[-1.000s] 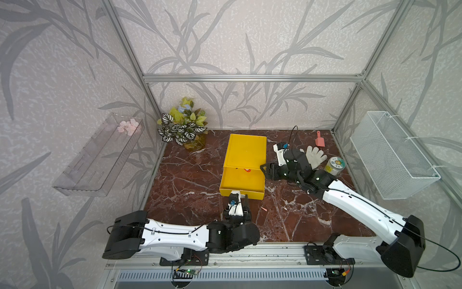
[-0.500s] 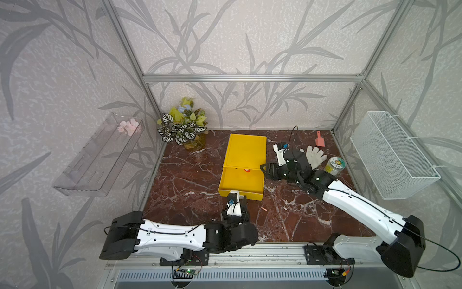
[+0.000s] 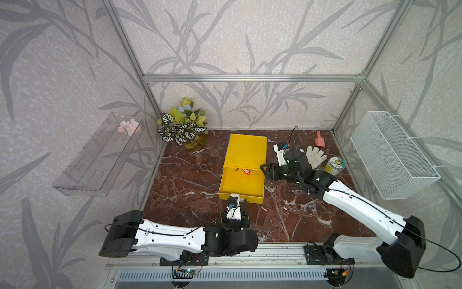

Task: Take the keys out of the drawer
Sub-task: Open the drawer in the storage box.

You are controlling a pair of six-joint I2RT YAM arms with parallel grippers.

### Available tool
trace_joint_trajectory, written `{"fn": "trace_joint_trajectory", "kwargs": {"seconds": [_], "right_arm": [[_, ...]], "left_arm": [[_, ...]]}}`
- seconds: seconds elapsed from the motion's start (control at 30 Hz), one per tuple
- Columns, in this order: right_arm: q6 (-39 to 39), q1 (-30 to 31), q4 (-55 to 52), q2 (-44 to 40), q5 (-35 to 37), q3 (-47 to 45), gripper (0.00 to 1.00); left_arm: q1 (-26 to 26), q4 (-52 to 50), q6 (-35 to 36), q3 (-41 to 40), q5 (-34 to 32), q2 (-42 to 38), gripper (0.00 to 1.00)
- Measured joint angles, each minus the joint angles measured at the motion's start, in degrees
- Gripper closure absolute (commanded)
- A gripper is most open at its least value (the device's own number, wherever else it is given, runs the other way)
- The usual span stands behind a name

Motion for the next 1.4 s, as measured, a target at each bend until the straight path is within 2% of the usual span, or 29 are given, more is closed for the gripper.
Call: {"fn": "trace_joint_trajectory", "kwargs": {"seconds": [0.83,1.1,1.4], "right_arm": [[0.3,0.0,-0.1,0.0,0.0,0.0,0.3],[0.3,0.0,-0.1,0.0,0.0,0.0,0.3],[0.3,0.0,-0.1,0.0,0.2,0.0,0.3]], "left_arm": [[-6.3,-5.6,-3.7,0.0,-4.0,-2.1,0.64],[-6.8,-5.5,-4.7,0.0,-4.4,-2.2,0.47],[-7.2,-5.1,-5.3,0.0,-4.4,-2.2,0.41]]}}
